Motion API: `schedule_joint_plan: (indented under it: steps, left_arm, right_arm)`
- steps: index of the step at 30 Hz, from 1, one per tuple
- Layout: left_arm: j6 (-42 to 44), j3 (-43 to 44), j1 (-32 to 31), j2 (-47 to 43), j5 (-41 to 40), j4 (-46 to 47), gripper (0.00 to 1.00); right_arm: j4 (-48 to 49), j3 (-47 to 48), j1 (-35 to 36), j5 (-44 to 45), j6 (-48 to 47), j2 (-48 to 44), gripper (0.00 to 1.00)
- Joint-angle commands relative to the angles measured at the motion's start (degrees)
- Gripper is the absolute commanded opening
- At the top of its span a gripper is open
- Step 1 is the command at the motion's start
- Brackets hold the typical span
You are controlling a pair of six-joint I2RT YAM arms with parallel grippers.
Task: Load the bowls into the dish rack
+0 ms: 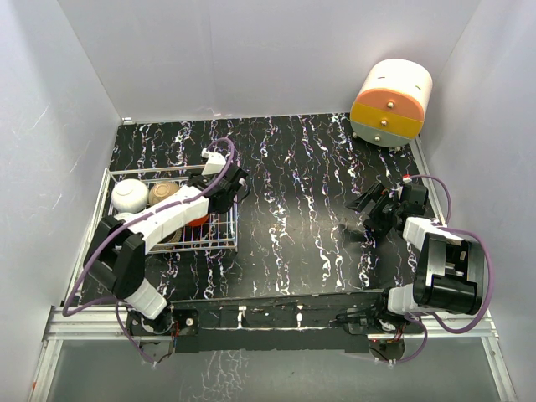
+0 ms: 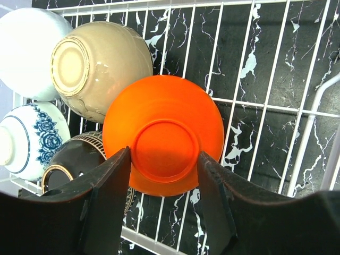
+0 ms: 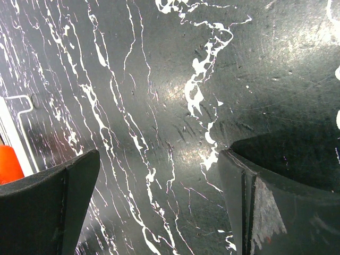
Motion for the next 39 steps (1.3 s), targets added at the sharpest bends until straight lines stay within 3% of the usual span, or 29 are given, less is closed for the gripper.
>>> schedule_joint_plan:
  steps: [1, 8, 13, 14, 16, 27, 31, 36, 39]
  left_arm:
    - [0.44, 2.36, 0.39, -3.56, -2.56, -4.81, 0.07]
    - [1.46, 4.77, 0.39, -6.47, -3.75, -5.86, 0.05]
    - [0.96, 3.59, 0.39, -8.44, -0.32, -2.85, 0.05]
    - [0.96, 3.43, 0.41, -8.52, -0.22, -2.46, 0.08]
    - [0.4, 3.51, 0.39, -8.19, -0.12, -3.13, 0.25]
    - [-0.23, 4.0, 1.11, -12.5, 1.02, -5.95, 0.66]
    - [-0.74, 4.8, 2.01, -16.56, 3.23, -6.77, 0.86]
    - [1.18, 10.3, 3.32, -23.29, 4.41, -9.32, 0.97]
    - [2.15, 14.85, 3.32, -26.74, 4.81, -11.46, 0.97]
  right_arm:
    - [-1.89, -1.14, -0.04, 1.38, -1.02, 0.65, 0.98]
    - [-1.83, -1.13, -0.06, 1.35, -1.03, 0.65, 0.98]
    - [-1.8, -1.22, -0.05, 1.35, -1.05, 0.65, 0.98]
    - [-1.84, -1.23, -0.02, 1.35, -1.04, 0.59, 0.98]
    - [-1.95, -1.25, -0.06, 1.32, -1.06, 0.57, 0.98]
    - [-2.65, -1.34, 0.47, -0.05, -1.62, -3.93, 0.98]
    - [-4.29, 0.88, 3.87, -0.74, -1.71, -7.47, 0.98]
    - [-8.35, 9.09, 13.98, 1.37, -0.96, -10.73, 0.98]
    - [-8.48, 14.85, 23.1, 3.56, 0.79, -11.2, 0.98]
